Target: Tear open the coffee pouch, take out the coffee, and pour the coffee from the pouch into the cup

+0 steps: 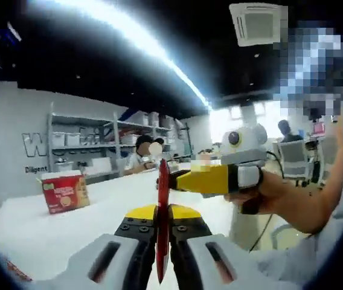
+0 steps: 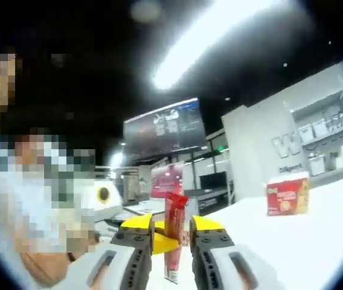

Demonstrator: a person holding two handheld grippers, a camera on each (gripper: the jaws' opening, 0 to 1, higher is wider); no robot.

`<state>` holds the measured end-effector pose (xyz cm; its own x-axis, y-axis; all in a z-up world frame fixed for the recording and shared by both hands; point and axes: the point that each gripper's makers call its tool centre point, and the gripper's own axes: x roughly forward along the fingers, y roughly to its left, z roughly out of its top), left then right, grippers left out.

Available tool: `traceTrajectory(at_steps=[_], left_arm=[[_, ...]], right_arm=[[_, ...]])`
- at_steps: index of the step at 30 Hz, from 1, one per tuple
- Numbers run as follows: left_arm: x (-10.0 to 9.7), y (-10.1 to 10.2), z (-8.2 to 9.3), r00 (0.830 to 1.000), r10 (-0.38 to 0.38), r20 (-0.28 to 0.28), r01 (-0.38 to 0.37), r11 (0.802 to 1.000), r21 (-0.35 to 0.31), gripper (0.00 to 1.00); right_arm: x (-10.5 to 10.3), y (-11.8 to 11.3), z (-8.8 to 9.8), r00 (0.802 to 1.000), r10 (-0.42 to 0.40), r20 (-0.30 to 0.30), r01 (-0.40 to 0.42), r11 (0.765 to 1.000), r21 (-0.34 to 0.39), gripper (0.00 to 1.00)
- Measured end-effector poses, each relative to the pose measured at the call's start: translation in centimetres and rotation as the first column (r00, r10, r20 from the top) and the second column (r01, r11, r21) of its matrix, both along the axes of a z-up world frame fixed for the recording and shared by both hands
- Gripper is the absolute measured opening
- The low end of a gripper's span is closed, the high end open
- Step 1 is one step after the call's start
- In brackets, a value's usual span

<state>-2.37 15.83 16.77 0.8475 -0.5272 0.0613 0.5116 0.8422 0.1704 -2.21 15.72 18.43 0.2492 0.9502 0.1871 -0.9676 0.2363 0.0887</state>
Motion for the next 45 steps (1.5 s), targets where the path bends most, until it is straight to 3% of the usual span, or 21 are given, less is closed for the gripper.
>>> traceTrajectory(at_steps=[4,8,11,13,15,17,19,20,22,23,25,29,30,31,33,36,37,38,40,42,45], left_arm=[[0.4,0.2,0.0,0.984,0.160,0.074,-0.169,0.976,0.139,0.09],[0.4,0.2,0.2,0.963,0.212,0.165,-0.248,0.938,0.241,0.09],[0.2,-0.1,0.1,0.972,0.175,0.155,-0.210,0.946,0.245,0.11],[0.3,-0.8,-0.6,0.990,0.102,0.093,-0.121,0.966,0.227,0.16],[0.0,-1.5,-1.0,1.000,0.008,0.012,-0.010,0.987,0.160,0.23],[-0.6,-1.9,-0.6,0.996,-0.092,-0.009,0.092,0.994,0.054,0.24],[-1.7,-2.5,-0.4,0.970,-0.236,-0.063,0.233,0.971,-0.062,0.25],[-2.6,-3.0,-0.5,0.939,-0.334,-0.086,0.325,0.940,-0.109,0.25],[-3.5,-3.3,-0.8,0.901,-0.419,-0.108,0.403,0.904,-0.143,0.26],[-4.3,-3.7,-1.2,0.872,-0.477,-0.112,0.464,0.878,-0.120,0.26],[-5.1,-3.9,-1.5,0.853,-0.511,-0.105,0.503,0.859,-0.094,0.25],[-7.3,-4.7,-1.6,0.767,-0.625,-0.142,0.602,0.779,-0.177,0.19],[-7.5,-4.8,-1.8,0.752,-0.640,-0.158,0.613,0.767,-0.189,0.18],[-7.4,-4.8,-1.9,0.764,-0.627,-0.155,0.603,0.778,-0.178,0.17],[-6.0,-4.3,-1.6,0.828,-0.547,-0.125,0.533,0.836,-0.132,0.15],[-2.6,-2.3,-1.2,0.940,-0.315,-0.130,0.305,0.948,-0.093,0.12],[-2.3,-2.0,-1.2,0.952,-0.279,-0.129,0.271,0.959,-0.079,0.12],[-1.1,-1.0,-1.0,0.984,-0.149,-0.094,0.149,0.989,-0.009,0.12],[-0.3,-0.4,0.0,0.998,-0.040,-0.050,0.040,0.999,-0.008,0.12],[-0.1,0.0,0.5,0.999,0.043,-0.011,-0.043,0.999,0.015,0.12],[0.4,0.8,0.0,0.984,0.176,0.036,-0.179,0.974,0.139,0.12]], right_arm=[[0.3,0.5,-0.1,1.000,-0.029,0.004,0.029,1.000,0.005,0.21],[0.3,0.4,0.3,0.998,-0.057,0.029,0.056,0.998,0.011,0.16],[0.4,0.2,0.5,0.998,-0.041,0.037,0.041,0.999,0.014,0.14],[0.1,-0.2,1.2,0.999,0.011,0.031,-0.013,0.999,0.048,0.13],[-0.1,-0.6,1.7,0.998,0.060,0.029,-0.061,0.996,0.064,0.13],[-0.8,-0.9,1.8,0.989,0.150,0.006,-0.150,0.987,0.057,0.13],[-1.7,-1.2,1.7,0.972,0.233,0.005,-0.233,0.972,0.041,0.13],[-2.5,-1.2,1.6,0.959,0.284,0.012,-0.284,0.958,0.023,0.13],[-3.6,-1.5,1.8,0.941,0.337,0.031,-0.338,0.941,0.028,0.12],[-4.7,-1.8,2.0,0.922,0.386,0.040,-0.387,0.921,0.041,0.12],[-5.9,-2.1,2.1,0.896,0.441,0.054,-0.444,0.894,0.062,0.12],[-7.8,-2.6,1.8,0.844,0.534,0.055,-0.537,0.840,0.074,0.12],[-7.9,-2.5,1.8,0.841,0.539,0.056,-0.541,0.838,0.070,0.12],[-8.1,-2.5,1.8,0.843,0.534,0.064,-0.537,0.841,0.066,0.13],[-7.7,-2.3,1.9,0.861,0.499,0.099,-0.505,0.861,0.057,0.16],[-5.2,-1.8,2.5,0.927,0.363,0.092,-0.370,0.926,0.078,0.27],[-4.6,-1.5,2.3,0.943,0.320,0.094,-0.327,0.943,0.068,0.29],[-3.2,-1.0,2.1,0.972,0.222,0.072,-0.226,0.972,0.062,0.27],[-1.7,-0.7,2.0,0.992,0.124,0.010,-0.124,0.988,0.087,0.26],[-1.3,-0.7,2.6,0.995,0.101,-0.023,-0.096,0.984,0.147,0.24],[-0.9,-0.9,3.3,0.996,0.077,-0.050,-0.066,0.979,0.194,0.21]])
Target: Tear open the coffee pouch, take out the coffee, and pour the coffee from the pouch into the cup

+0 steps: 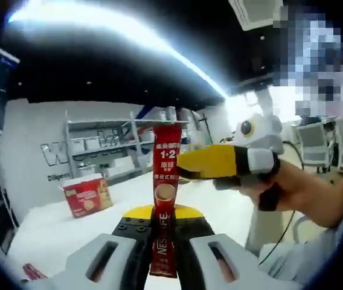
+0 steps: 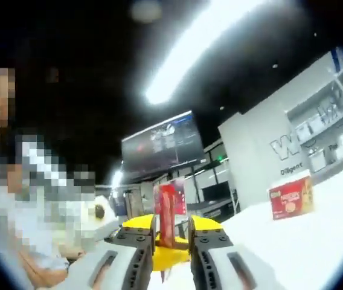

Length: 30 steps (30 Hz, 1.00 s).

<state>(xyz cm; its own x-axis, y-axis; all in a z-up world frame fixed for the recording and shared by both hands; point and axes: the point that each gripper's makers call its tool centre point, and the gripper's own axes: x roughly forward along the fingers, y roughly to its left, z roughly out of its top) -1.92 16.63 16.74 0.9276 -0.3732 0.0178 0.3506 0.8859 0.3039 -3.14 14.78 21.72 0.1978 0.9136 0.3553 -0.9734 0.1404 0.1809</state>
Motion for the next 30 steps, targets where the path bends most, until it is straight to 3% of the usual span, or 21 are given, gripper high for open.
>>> traceTrajectory(at_steps=[4,5,8,11,14,15,16,18,20,22,23,25,27,29,30], left_arm=[[0.2,0.5,-0.1,0.996,0.081,0.030,-0.082,0.995,0.051,0.12],[0.2,0.6,0.0,0.994,0.099,0.039,-0.102,0.992,0.079,0.12],[0.1,0.2,-0.1,0.993,0.103,0.059,-0.110,0.985,0.132,0.13],[-0.1,-1.1,-0.7,1.000,0.008,0.010,-0.009,0.992,0.123,0.17],[-0.9,-2.5,-0.8,0.988,-0.148,-0.036,0.148,0.989,0.015,0.22],[-1.4,-2.8,-0.7,0.973,-0.224,-0.056,0.220,0.974,-0.058,0.23],[-1.4,-2.6,-0.6,0.963,-0.264,-0.061,0.258,0.962,-0.087,0.23],[-2.5,-2.8,-0.3,0.921,-0.383,-0.071,0.366,0.913,-0.177,0.23],[-3.2,-2.7,0.4,0.884,-0.466,-0.047,0.443,0.864,-0.239,0.23],[-4.0,-2.6,0.8,0.836,-0.546,-0.047,0.506,0.802,-0.316,0.24],[-4.4,-2.7,0.7,0.808,-0.587,-0.049,0.538,0.770,-0.342,0.25],[-5.2,-2.8,0.4,0.767,-0.641,-0.045,0.587,0.727,-0.356,0.24],[-5.7,-2.8,-0.1,0.730,-0.681,-0.057,0.619,0.694,-0.369,0.20],[-6.2,-2.7,-0.5,0.700,-0.712,-0.056,0.646,0.665,-0.375,0.15],[-6.7,-2.7,-0.5,0.673,-0.737,-0.055,0.659,0.632,-0.407,0.15]], right_arm=[[0.2,0.0,0.2,0.999,-0.047,0.010,0.048,0.999,-0.026,0.16],[0.8,-0.1,-0.1,0.997,-0.076,0.023,0.077,0.996,-0.041,0.11],[0.9,-0.2,-0.2,0.996,-0.080,0.033,0.082,0.995,-0.054,0.05],[1.4,-0.4,-0.7,0.994,-0.090,0.055,0.094,0.991,-0.091,0.03],[1.2,-1.0,-0.5,0.998,-0.040,0.045,0.044,0.995,-0.089,0.03],[0.9,-1.2,-0.5,0.999,-0.013,0.041,0.017,0.996,-0.088,0.03],[0.4,-1.3,-0.4,0.999,0.021,0.046,-0.017,0.996,-0.083,0.03],[-0.5,-1.4,-0.5,0.996,0.079,0.046,-0.074,0.993,-0.090,0.03],[-1.0,-1.2,-1.0,0.991,0.111,0.075,-0.100,0.987,-0.128,0.03],[-1.7,-0.9,-1.3,0.983,0.157,0.100,-0.140,0.978,-0.153,0.03],[-2.0,-0.8,-1.5,0.980,0.175,0.095,-0.158,0.974,-0.161,0.03],[-2.9,-0.5,-1.7,0.968,0.222,0.121,-0.198,0.963,-0.180,0.03],[-3.8,-0.2,-1.9,0.953,0.260,0.153,-0.227,0.952,-0.203,0.03],[-4.8,-0.1,-2.2,0.945,0.294,0.144,-0.263,0.943,-0.205,0.03],[-4.9,0.0,-2.2,0.943,0.302,0.138,-0.272,0.941,-0.202,0.03]])
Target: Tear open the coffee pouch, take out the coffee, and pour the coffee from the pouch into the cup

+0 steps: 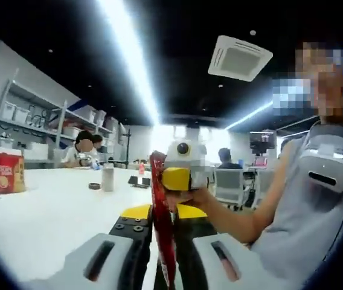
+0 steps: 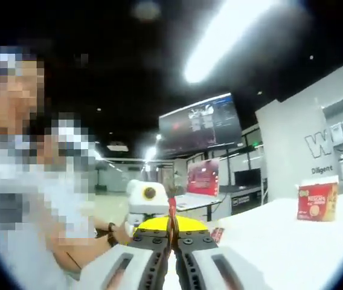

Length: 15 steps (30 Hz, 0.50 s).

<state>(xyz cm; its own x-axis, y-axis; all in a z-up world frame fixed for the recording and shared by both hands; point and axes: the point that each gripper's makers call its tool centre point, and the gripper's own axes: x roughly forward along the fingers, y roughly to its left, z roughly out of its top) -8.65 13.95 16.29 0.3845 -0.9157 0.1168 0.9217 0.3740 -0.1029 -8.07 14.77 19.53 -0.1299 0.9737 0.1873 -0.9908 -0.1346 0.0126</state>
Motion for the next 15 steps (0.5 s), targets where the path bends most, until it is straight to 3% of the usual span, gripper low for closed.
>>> traceTrajectory(at_steps=[8,11,15], left_arm=[[0.50,0.39,0.04,0.999,0.013,-0.040,-0.014,0.999,-0.030,0.10],[0.34,0.31,0.18,0.998,-0.007,-0.060,0.004,0.999,-0.052,0.10],[0.27,0.34,0.37,0.997,-0.015,-0.076,0.010,0.998,-0.065,0.10]], right_arm=[[0.08,0.35,-0.03,1.000,0.003,-0.004,-0.003,0.999,0.043,0.06],[-0.05,0.37,0.27,0.996,0.040,-0.074,-0.036,0.998,0.057,0.05],[0.09,0.39,0.23,0.992,0.057,-0.109,-0.048,0.995,0.086,0.06]])
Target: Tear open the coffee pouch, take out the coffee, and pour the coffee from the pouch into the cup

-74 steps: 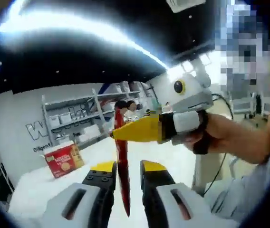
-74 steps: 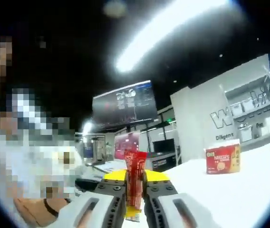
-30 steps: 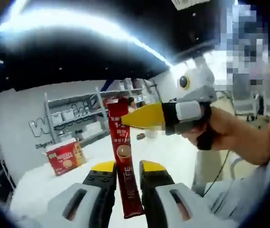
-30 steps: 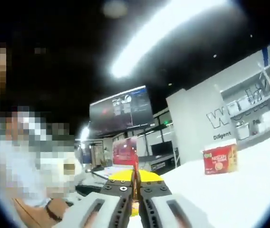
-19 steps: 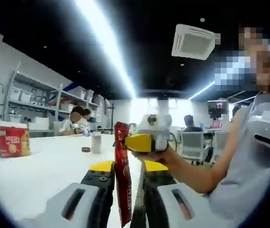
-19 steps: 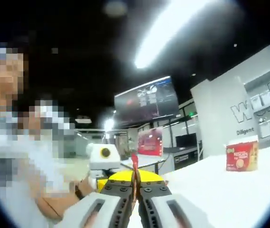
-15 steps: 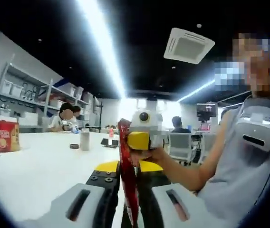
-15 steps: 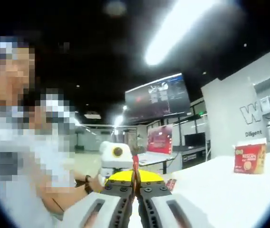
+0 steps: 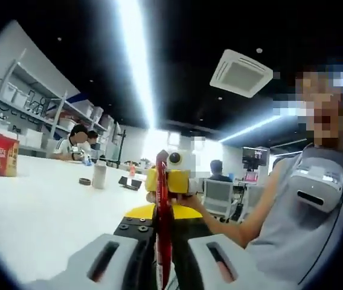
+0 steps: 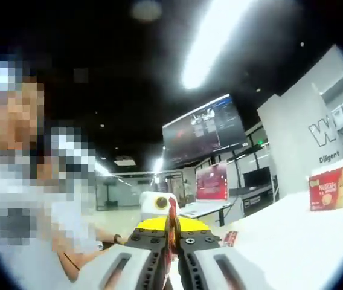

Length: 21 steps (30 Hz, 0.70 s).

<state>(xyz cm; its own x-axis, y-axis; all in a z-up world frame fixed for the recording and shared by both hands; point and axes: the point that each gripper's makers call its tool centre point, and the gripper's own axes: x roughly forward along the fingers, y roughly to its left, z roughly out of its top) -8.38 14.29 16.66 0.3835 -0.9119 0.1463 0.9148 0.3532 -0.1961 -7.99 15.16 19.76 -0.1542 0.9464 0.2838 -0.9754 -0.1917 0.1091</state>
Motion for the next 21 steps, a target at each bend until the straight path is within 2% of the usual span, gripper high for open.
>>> traceTrajectory(at_steps=[1,3,4,11,13,14,17,21], left_arm=[[0.0,0.0,0.0,1.000,0.001,-0.002,-0.001,1.000,0.001,0.10],[-0.3,-0.1,-0.2,1.000,0.000,0.001,0.000,1.000,0.009,0.10],[-0.4,-0.1,-0.2,1.000,-0.002,0.006,0.002,1.000,0.013,0.10],[-0.5,-0.4,-0.4,1.000,0.000,0.008,0.000,0.999,0.032,0.10],[-0.1,-0.5,-0.1,0.998,0.020,0.066,-0.021,1.000,0.023,0.13],[-0.2,-0.6,-0.2,0.998,0.011,0.069,-0.012,1.000,0.025,0.15],[-0.2,-1.1,-1.5,0.998,-0.011,0.056,0.005,0.996,0.091,0.16],[0.3,-0.9,-1.6,0.999,-0.001,0.035,-0.002,0.996,0.084,0.11]], right_arm=[[0.1,0.0,0.1,1.000,0.004,-0.012,-0.004,1.000,0.013,0.07],[-0.3,-0.2,0.3,0.995,0.054,-0.078,-0.052,0.998,0.031,0.09],[-0.3,-0.2,0.3,0.995,0.058,-0.085,-0.055,0.998,0.029,0.09],[-0.7,-0.2,0.1,0.996,0.041,-0.083,-0.040,0.999,0.005,0.03],[-0.5,-0.3,0.3,0.995,0.030,-0.094,-0.029,1.000,0.009,0.02],[-0.4,-0.4,0.4,0.995,0.028,-0.099,-0.027,1.000,0.011,0.02],[0.0,-1.0,1.2,0.994,0.014,-0.113,-0.010,0.999,0.040,0.02],[-0.1,-1.1,1.4,0.996,0.000,-0.091,0.002,1.000,0.028,0.03]])
